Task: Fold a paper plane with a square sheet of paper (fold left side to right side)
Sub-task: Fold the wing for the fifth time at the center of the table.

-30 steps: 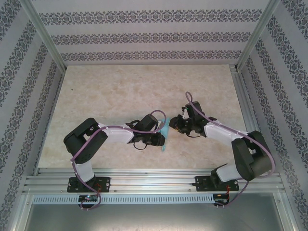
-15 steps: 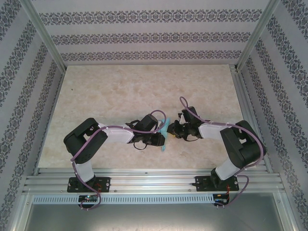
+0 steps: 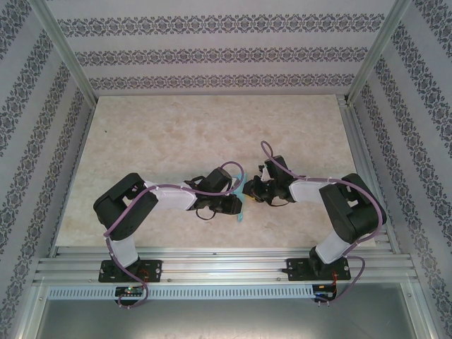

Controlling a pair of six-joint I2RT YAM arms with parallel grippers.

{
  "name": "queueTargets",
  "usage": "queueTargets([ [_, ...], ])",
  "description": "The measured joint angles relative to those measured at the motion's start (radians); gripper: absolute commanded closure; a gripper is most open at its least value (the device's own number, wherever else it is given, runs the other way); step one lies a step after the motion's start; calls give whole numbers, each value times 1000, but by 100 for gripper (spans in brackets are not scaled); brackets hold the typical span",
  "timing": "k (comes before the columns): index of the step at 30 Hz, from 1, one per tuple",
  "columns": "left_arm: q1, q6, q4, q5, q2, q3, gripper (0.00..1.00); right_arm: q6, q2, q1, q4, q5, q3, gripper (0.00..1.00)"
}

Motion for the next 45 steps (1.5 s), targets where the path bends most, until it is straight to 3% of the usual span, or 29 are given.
queueTargets([
  [6, 0, 0, 0, -1, 1, 0, 80, 0, 0, 8, -2, -2, 12, 77],
  [12, 0, -3, 11, 8, -2, -3, 70, -6, 0, 11, -26, 2, 29, 78],
  [23, 46, -2, 6, 21, -185, -68, 42, -24, 13, 26, -58, 16, 46, 78],
  [31, 126, -27, 10, 56, -225, -74, 50, -25, 20, 33, -60, 16, 46, 78],
  [42, 126, -42, 61, 138, -100, -73, 44, -25, 20, 33, -66, 16, 48, 78],
  [45, 122, -42, 66, 143, -95, -73, 48, -25, 20, 33, -70, 16, 53, 78],
])
